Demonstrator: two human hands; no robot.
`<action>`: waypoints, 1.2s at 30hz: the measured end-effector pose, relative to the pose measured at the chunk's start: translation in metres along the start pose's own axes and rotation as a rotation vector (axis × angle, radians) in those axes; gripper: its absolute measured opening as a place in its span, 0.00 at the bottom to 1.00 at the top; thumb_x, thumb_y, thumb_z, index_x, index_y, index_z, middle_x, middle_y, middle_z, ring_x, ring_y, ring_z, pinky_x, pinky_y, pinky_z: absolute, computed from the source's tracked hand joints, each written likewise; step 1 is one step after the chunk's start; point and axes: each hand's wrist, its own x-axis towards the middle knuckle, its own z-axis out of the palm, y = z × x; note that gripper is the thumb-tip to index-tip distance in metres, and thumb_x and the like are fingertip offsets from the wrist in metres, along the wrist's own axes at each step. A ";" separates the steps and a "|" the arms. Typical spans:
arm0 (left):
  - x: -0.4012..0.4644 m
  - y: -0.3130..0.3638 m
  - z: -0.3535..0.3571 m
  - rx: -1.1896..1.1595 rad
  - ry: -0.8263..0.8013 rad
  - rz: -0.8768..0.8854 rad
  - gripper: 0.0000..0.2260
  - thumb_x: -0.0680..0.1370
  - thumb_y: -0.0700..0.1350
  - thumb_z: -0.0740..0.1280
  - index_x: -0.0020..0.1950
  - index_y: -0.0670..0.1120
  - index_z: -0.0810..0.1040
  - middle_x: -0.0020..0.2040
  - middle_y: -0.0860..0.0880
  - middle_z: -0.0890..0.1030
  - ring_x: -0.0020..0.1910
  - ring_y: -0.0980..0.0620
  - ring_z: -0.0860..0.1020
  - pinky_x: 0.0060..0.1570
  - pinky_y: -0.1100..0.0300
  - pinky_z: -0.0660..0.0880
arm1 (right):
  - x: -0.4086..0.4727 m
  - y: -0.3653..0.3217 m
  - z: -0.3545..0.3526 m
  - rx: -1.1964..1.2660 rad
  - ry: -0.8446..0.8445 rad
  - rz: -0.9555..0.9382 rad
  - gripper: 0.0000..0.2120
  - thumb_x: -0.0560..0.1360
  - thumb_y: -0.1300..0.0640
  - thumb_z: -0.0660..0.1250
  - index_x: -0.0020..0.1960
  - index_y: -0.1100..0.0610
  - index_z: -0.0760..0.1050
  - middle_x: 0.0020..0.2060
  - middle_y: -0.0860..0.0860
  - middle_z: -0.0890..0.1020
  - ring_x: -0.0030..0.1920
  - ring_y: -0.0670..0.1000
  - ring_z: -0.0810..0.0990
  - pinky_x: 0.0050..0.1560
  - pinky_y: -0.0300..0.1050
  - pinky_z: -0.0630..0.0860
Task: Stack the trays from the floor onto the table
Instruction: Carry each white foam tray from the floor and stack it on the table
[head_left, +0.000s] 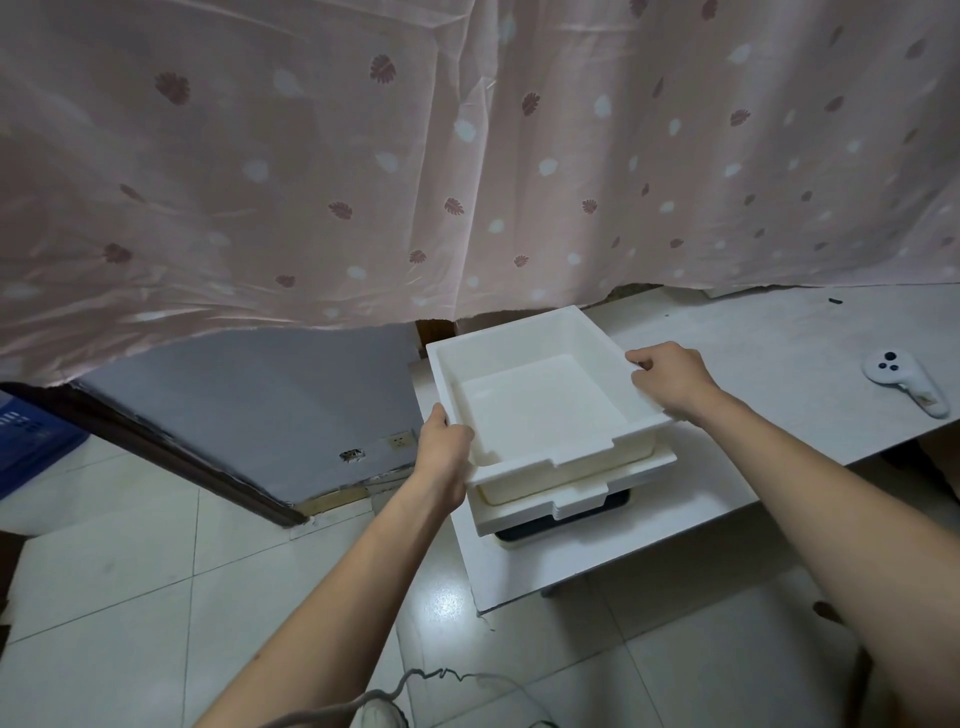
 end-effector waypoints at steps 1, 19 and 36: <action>0.000 0.002 0.000 -0.003 -0.003 -0.001 0.24 0.78 0.29 0.53 0.71 0.44 0.68 0.63 0.43 0.78 0.56 0.41 0.80 0.54 0.37 0.79 | -0.001 -0.002 -0.001 -0.002 0.005 0.003 0.21 0.76 0.66 0.56 0.63 0.57 0.79 0.44 0.52 0.78 0.39 0.53 0.75 0.33 0.37 0.72; 0.003 -0.002 -0.001 -0.015 0.012 -0.044 0.16 0.78 0.30 0.55 0.60 0.44 0.74 0.58 0.43 0.81 0.56 0.39 0.81 0.54 0.36 0.79 | -0.007 -0.005 -0.002 -0.007 -0.036 0.051 0.18 0.75 0.64 0.57 0.59 0.52 0.78 0.41 0.51 0.78 0.48 0.55 0.69 0.29 0.38 0.64; 0.009 0.003 -0.002 0.046 0.053 -0.029 0.10 0.79 0.37 0.59 0.58 0.42 0.74 0.57 0.43 0.82 0.54 0.41 0.82 0.56 0.40 0.79 | -0.014 -0.013 -0.005 -0.080 0.007 0.099 0.18 0.77 0.62 0.55 0.62 0.70 0.74 0.57 0.65 0.80 0.57 0.64 0.75 0.54 0.57 0.78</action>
